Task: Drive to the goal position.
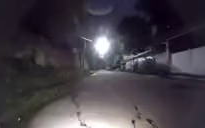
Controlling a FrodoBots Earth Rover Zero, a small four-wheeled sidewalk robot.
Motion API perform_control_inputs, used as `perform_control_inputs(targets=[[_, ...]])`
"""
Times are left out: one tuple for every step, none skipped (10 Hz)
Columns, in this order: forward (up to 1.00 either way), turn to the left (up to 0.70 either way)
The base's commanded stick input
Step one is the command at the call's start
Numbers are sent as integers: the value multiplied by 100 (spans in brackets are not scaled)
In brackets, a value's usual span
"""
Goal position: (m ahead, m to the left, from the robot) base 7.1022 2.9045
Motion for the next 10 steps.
perform_control_inputs(targets=[[50,35],[50,50],[50,24],[50,0],[50,0],[50,0],[50,0],[50,0],[50,0],[50,0]])
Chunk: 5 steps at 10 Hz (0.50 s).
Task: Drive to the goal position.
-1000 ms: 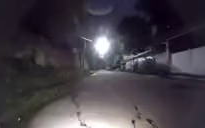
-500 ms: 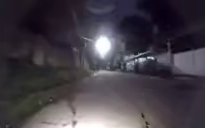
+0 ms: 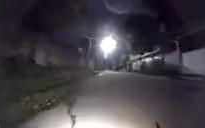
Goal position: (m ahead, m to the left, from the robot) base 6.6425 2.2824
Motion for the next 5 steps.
perform_control_inputs(targets=[[50,0],[50,0],[50,0],[50,0],[50,0]])
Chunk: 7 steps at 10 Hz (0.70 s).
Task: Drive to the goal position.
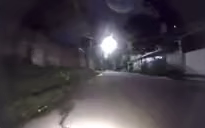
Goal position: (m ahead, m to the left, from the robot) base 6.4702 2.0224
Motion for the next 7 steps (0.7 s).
perform_control_inputs(targets=[[50,0],[50,0],[50,0],[50,0],[50,0],[50,0],[50,0]])
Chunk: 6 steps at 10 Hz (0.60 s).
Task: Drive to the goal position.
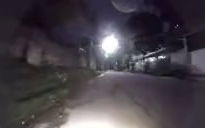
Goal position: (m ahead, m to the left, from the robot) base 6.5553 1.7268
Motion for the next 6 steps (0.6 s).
perform_control_inputs(targets=[[50,0],[50,0],[50,0],[50,0],[50,0],[50,0]])
